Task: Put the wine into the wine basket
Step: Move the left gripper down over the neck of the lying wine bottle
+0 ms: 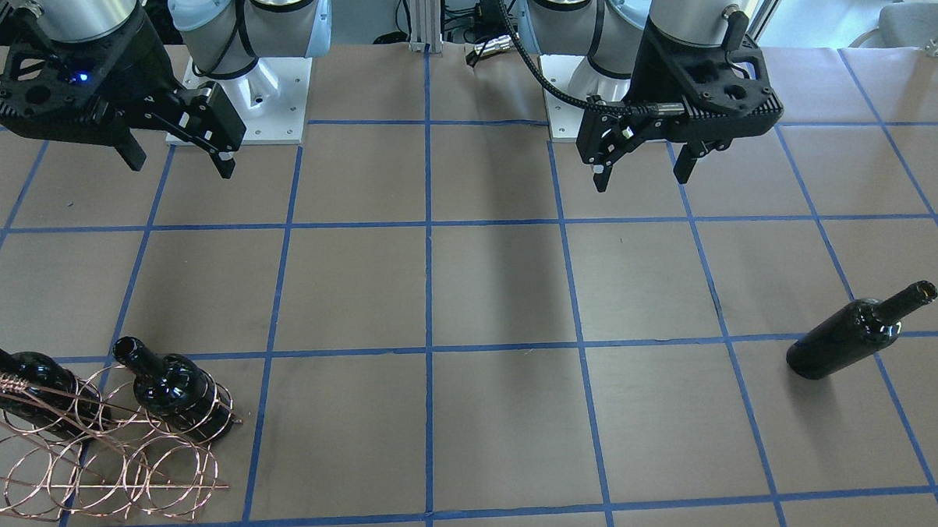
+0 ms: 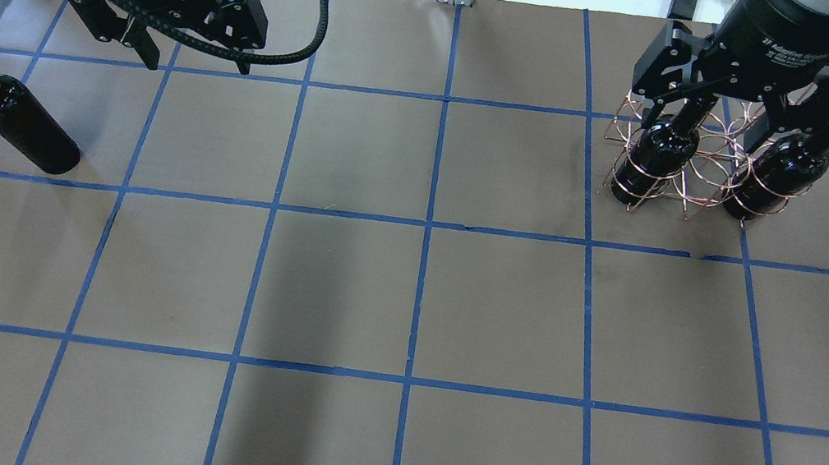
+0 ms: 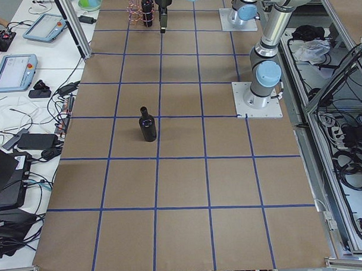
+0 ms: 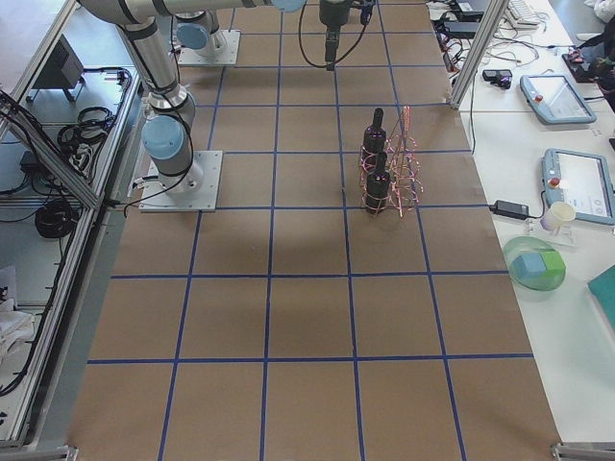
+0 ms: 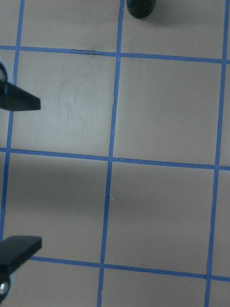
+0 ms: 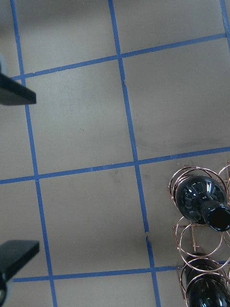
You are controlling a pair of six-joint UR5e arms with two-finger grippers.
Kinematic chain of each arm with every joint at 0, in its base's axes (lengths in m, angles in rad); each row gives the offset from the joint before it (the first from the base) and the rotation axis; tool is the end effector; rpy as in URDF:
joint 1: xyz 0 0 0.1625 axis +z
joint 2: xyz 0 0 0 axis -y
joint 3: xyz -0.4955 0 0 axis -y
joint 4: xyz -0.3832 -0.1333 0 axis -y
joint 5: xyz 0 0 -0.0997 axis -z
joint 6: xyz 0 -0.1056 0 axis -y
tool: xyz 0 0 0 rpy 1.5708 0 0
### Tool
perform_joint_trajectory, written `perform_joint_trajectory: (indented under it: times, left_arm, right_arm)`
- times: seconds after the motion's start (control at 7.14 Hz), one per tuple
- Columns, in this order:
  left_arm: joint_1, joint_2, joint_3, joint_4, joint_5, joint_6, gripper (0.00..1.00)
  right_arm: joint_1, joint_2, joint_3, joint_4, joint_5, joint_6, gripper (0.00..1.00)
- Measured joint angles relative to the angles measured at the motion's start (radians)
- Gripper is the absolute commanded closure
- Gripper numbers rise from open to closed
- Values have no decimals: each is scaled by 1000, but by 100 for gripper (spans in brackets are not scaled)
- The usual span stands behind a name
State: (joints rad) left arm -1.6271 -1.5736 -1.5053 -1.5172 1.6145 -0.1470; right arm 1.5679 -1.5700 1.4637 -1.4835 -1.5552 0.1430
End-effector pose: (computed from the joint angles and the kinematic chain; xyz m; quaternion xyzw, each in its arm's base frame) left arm -0.1563 -0.4871 0.5888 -0.0465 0.9970 -0.0600 0.0158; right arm 0.1335 -0.4835 0.5950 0.0728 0.9973 -0.0089 0.0084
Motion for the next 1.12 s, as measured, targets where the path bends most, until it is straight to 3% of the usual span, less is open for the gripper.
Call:
perform_joint_trajectory:
  times: [0.56,1.12]
  left_arm:
    - [22,20,-12,6,8,71,3]
    - [301,26,-10,58,-2,500,7]
  right_arm:
    - [-1,-12,0,13,11,-6,0]
    - [-4,-14,7,47,7,-9,0]
